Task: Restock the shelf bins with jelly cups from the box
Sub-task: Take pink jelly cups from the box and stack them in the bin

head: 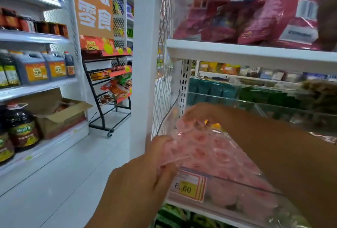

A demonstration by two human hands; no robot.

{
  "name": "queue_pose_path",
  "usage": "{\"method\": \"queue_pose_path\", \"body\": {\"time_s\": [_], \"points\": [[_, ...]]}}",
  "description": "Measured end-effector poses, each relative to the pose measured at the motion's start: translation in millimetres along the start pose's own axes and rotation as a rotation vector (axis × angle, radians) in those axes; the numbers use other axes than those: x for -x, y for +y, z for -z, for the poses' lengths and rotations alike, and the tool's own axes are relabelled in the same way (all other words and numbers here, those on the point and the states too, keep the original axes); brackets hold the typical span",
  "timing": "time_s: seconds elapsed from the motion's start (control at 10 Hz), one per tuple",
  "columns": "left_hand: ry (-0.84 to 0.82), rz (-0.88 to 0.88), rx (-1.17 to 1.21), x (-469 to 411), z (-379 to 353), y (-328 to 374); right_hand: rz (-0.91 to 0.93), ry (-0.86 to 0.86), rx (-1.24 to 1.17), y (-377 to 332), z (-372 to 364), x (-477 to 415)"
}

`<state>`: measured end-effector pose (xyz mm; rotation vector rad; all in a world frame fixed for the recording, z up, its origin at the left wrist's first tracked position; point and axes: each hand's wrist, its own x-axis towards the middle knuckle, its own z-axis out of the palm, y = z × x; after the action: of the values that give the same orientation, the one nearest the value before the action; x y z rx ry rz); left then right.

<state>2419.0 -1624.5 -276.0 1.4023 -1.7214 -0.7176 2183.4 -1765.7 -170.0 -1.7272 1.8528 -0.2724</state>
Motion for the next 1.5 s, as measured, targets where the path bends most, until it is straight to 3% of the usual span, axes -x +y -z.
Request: {"method": "queue_pose_path", "body": {"time_s": [0.1,0.2,0.3,0.4,0.5,0.8,1.0,1.2,1.3,1.4,1.5], "points": [[0.025,-0.053,0.118,-16,-23,-34,0.042,-0.018,0.142,7,-7,-4],[0.116,-0.245,-0.163,24,-12,42,0.077,-0.035,0.202,10,-1,-7],[0.099,-0.311,-0.138,23,-13,46,0.067,-0.006,0.196,10,15,-6],[0.124,-0.321,-0.102,20,-15,44,0.025,-0.017,0.269,10,24,-2],[0.081,-0.329,-0.114,26,-11,45,-0.031,-0.174,0.163,15,22,1],[0.071,-0.307,-0.166,29,-6,54,0.038,-0.148,0.173,24,15,4],[0.085,-0.285,-0.414,47,13,99,0.212,-0.038,0.58,11,29,29],[0.081,-0.338,-0.455,26,8,125,0.499,-0.294,0.022,0,56,128],[0.087,-0.354,-0.441,5,-5,135,0.622,-0.313,-0.141,5,52,152],[0.048,-0.331,-0.392,-15,-19,137,0.657,-0.18,-0.25,8,50,150],[-0.025,-0.279,-0.241,-30,-29,131,0.565,0.002,-0.209,16,59,126]]}}
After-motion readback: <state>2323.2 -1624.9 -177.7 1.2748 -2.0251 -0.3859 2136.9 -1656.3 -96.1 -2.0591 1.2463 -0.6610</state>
